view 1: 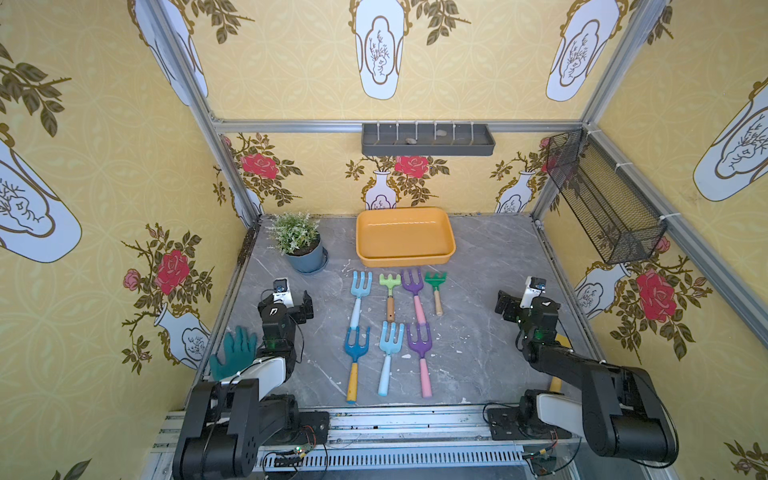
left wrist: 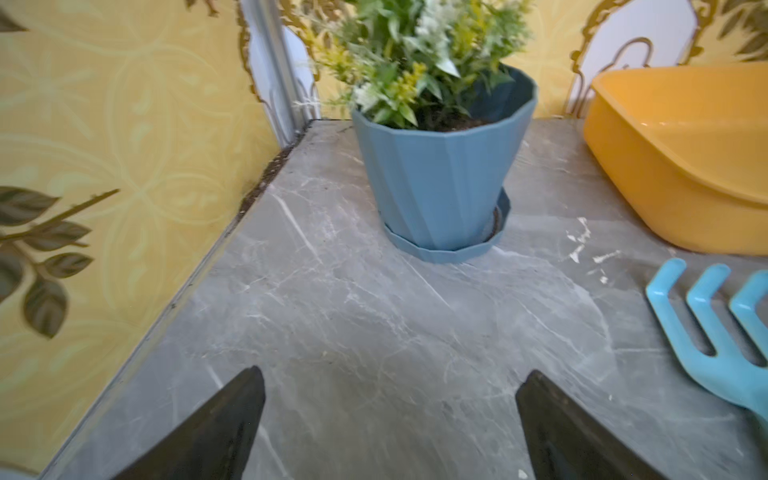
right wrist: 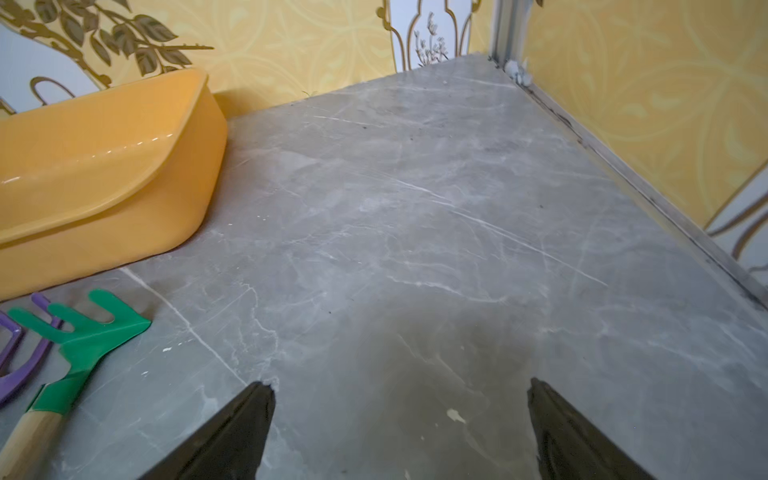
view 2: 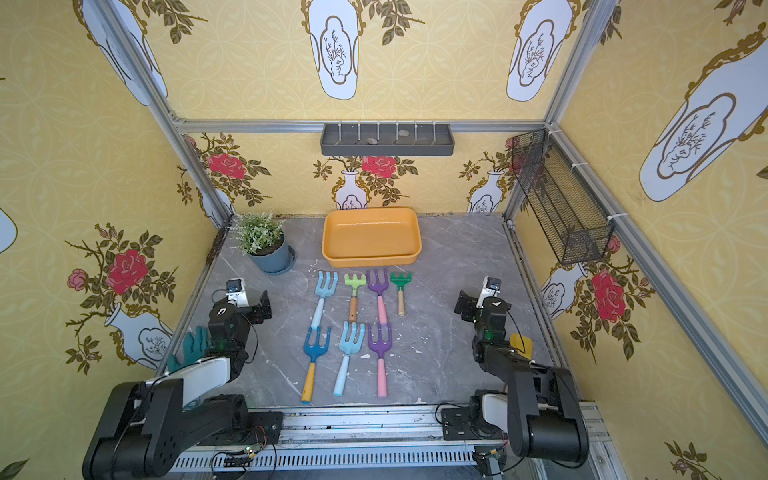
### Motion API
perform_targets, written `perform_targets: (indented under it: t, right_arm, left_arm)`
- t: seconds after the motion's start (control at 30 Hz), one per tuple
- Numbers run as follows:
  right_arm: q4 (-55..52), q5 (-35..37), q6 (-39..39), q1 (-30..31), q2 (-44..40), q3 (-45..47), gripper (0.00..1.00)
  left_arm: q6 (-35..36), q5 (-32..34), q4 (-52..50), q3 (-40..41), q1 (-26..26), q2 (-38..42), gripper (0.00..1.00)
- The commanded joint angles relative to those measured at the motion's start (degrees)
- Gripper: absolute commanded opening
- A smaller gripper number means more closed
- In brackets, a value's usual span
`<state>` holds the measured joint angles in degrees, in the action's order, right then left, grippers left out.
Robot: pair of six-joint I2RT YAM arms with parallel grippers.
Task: Take the hand rake out of the storage box
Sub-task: Reset both arms
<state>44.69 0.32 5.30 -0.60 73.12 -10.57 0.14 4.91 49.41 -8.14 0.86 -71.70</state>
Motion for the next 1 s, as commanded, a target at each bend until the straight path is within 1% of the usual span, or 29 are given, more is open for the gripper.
perform_targets:
  t: [0.0,0.03,0.07,0.13,0.23,0.3,0.97]
  right_arm:
    - [14.7,-2.7,1.1,-6.3,8.0,0.6,0.97]
    - [15.9,-5.3,0.6,-7.2,9.1,0.6,0.98]
    - [13.2,-6.5,-0.3,-7.1,8.1,0.5,0.98]
    - [15.9,-6.2,-0.6,-6.9,9.3,0.8,0.98]
    - [14.6,-6.0,-0.5,-6.8,9.1,0.5,0.98]
    - [15.6,-6.4,-0.5,-6.8,9.3,0.7,0.97]
    - [14.2,-4.9,-1.7,-5.5,9.3,0.1,0.97]
  left_arm:
    - [5.1,-10.9,8.3,1.8,0.0,-0.4,1.0]
    - [4.8,-10.8,4.6,1.0,0.0,1.2,1.0]
    - [4.2,-10.0,3.8,-0.1,0.3,0.6,1.0]
    - [3.4,-7.4,8.5,0.2,0.3,-2.3,1.0]
    - [2.3,-5.1,5.8,-0.6,0.3,-1.6,1.0]
    - [1.0,-1.8,6.0,-1.2,0.3,-2.0,1.0]
    - [0.9,-1.7,5.5,-1.0,0.4,-1.5,1.0]
